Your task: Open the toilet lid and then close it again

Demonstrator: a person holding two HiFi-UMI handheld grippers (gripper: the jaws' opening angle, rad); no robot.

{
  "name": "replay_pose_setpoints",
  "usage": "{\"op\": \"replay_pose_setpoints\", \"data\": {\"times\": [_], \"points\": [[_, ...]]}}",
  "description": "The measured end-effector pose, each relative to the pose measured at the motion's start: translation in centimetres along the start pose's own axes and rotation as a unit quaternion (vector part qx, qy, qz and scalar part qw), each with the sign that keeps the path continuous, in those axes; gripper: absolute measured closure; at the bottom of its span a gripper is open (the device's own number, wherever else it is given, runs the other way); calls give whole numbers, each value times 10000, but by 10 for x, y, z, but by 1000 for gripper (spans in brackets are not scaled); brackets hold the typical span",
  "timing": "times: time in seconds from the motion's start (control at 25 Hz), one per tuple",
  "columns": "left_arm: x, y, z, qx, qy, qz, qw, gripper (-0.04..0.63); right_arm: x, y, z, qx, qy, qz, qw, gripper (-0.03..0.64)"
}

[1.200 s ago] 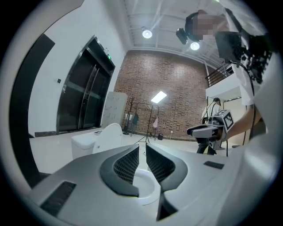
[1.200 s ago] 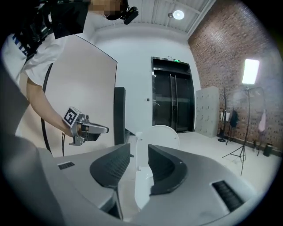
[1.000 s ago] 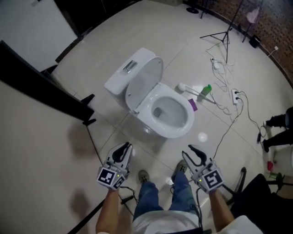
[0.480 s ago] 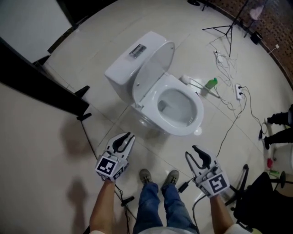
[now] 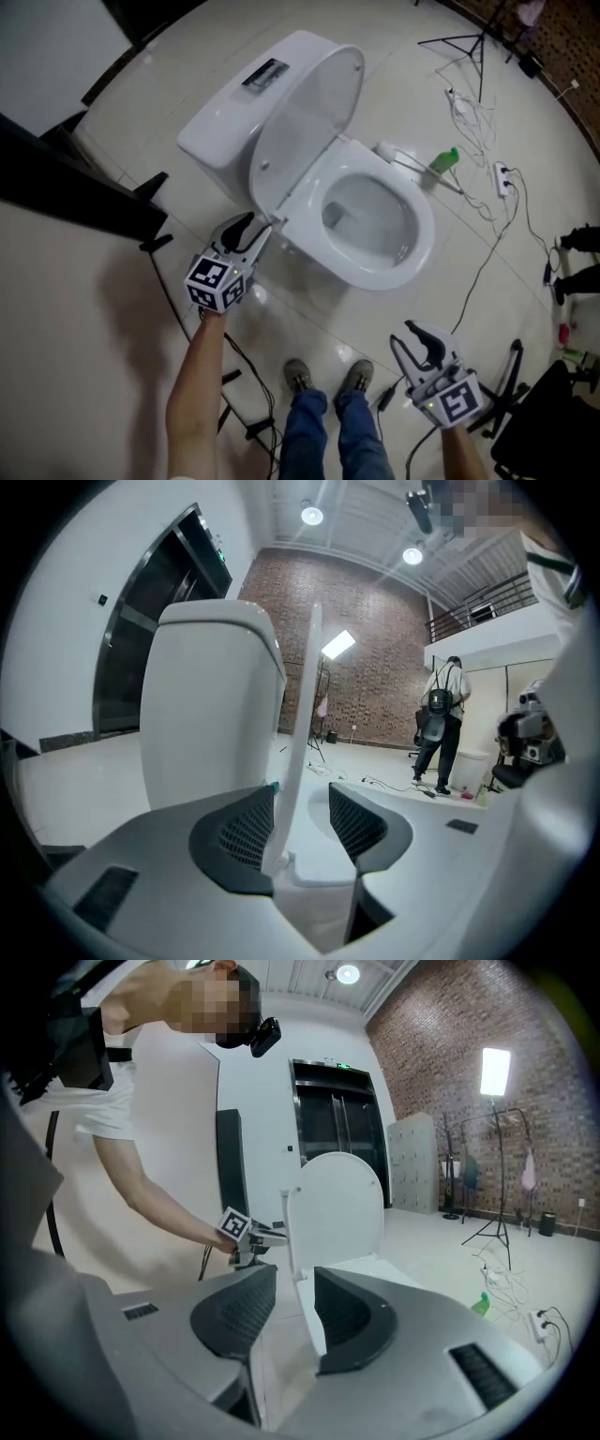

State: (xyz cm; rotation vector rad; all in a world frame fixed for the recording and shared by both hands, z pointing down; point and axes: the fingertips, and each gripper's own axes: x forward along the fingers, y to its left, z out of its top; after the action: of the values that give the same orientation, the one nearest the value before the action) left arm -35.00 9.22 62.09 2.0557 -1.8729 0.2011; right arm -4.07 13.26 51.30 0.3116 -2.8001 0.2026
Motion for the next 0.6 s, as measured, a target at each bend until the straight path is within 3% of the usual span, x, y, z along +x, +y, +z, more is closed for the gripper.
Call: {"op": "replay_pose_setpoints", "data": {"times": [0.32,0.44,0.6], "points": [[22,-1,13,372,-143,-374,9985,430,-6,-6,-37,254,183,-103,9995,486],[20,4,16,489,-71,-37,9988,552,-6,-9,-35,298,90,-141,9994,486],[20,-7,14,1034,240,250,9940,560,-13,-11,-32,399,1,-185,9990,486]]}}
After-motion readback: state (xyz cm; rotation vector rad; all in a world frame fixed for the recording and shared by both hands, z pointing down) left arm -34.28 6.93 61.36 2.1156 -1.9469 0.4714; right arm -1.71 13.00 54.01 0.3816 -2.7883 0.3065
